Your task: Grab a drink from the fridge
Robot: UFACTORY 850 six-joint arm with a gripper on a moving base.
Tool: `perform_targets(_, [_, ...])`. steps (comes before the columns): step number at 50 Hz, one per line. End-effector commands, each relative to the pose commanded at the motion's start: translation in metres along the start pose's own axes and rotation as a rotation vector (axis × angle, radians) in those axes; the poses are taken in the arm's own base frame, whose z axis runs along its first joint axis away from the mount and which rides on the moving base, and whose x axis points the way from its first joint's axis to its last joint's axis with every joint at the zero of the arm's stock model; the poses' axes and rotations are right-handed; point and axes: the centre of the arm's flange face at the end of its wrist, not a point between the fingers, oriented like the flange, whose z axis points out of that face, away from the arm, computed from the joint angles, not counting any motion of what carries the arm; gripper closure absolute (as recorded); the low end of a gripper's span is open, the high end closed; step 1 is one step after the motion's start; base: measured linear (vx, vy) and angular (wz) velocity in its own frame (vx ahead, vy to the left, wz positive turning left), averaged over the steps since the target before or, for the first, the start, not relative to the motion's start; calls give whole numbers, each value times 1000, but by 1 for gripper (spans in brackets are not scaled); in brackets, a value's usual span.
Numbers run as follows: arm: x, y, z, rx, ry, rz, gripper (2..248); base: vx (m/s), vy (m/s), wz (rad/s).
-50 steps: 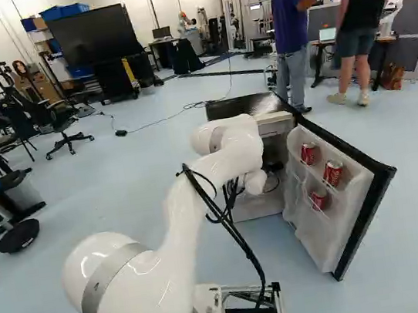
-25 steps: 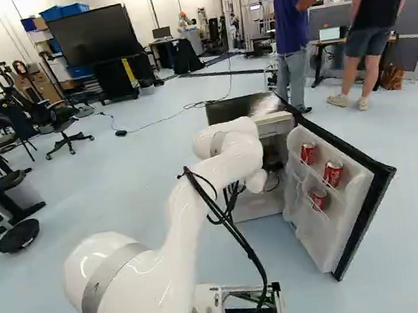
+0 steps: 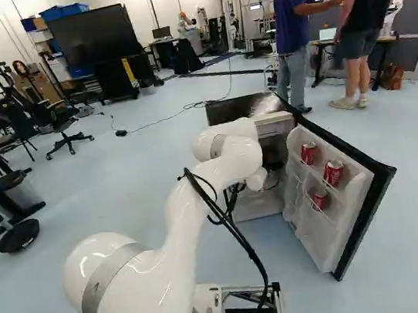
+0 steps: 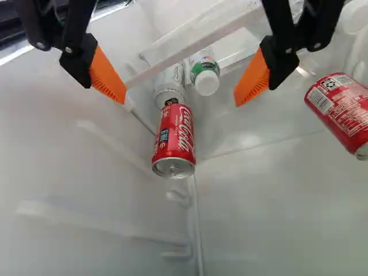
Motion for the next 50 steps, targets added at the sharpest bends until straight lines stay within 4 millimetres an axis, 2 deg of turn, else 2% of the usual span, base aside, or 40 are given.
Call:
perform_targets(8, [0,-1,5,1,1,-2,3,0,0,0])
perform_targets(26, [18,-2,12,3,30,-5,3,0,0,0])
perform_targets(50, [17,-3,26,3,69,-8,3,0,0,0])
